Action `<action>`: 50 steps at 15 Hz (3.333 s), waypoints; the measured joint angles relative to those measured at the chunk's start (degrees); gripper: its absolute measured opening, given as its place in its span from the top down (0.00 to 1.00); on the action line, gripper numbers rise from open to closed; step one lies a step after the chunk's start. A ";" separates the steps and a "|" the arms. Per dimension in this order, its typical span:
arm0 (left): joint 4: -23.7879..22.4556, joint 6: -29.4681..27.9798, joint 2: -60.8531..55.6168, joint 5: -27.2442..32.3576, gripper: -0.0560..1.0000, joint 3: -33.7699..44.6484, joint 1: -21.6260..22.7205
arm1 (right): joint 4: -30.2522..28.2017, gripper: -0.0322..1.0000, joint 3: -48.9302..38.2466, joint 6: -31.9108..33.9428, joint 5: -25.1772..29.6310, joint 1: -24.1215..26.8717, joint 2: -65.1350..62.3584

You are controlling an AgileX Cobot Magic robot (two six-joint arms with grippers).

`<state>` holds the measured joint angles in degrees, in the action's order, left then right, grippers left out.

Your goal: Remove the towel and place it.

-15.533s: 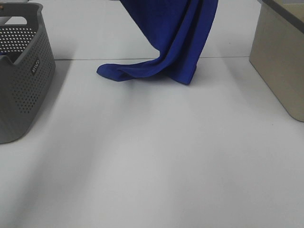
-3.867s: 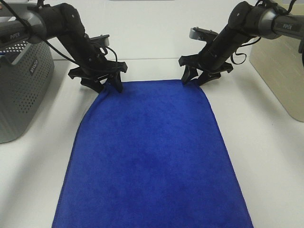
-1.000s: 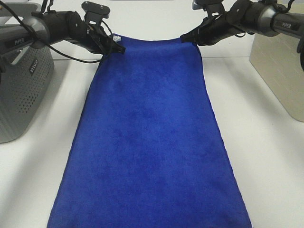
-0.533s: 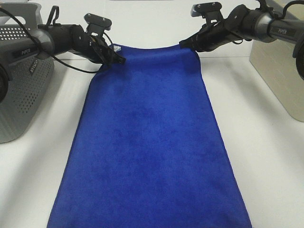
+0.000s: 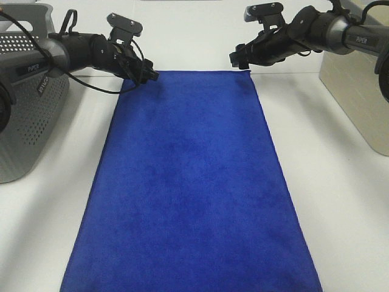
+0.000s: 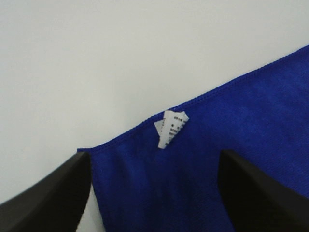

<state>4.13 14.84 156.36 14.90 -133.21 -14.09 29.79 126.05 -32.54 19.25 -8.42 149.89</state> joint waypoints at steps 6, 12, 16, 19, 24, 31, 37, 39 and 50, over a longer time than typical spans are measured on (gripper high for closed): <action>-2.52 0.00 -1.49 3.32 0.23 0.00 0.00 | -0.29 0.19 0.00 0.00 6.19 0.00 -0.97; -0.46 -1.95 -14.21 31.00 0.23 0.00 0.00 | -2.64 0.18 0.00 5.84 30.77 0.00 -11.92; 0.40 -10.54 -23.95 48.47 0.23 0.00 0.00 | -11.40 0.18 0.00 18.85 48.24 0.00 -22.40; 0.40 -11.52 -28.53 54.26 0.23 0.00 0.00 | -20.05 0.18 0.40 26.53 50.36 0.00 -29.56; -1.03 -12.89 -31.86 54.55 0.23 0.00 3.50 | -22.52 0.18 0.40 32.14 50.48 4.76 -34.84; -0.52 -13.01 -34.32 54.72 0.23 0.00 16.10 | -22.98 0.19 0.40 32.54 50.53 14.95 -37.59; -0.97 -13.18 -42.17 54.66 0.23 6.59 16.10 | -21.43 0.19 -17.42 31.28 50.42 14.95 -50.08; -1.66 -13.18 -56.89 54.55 0.23 25.73 16.10 | -23.89 0.19 -34.43 24.98 50.42 14.95 -66.00; -10.71 -13.58 -104.74 49.68 0.23 69.96 16.10 | -26.13 0.20 -71.79 31.05 50.65 14.95 -118.83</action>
<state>-6.59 1.26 51.62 64.57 -63.25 2.01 3.67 54.26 -1.49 69.90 6.53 31.05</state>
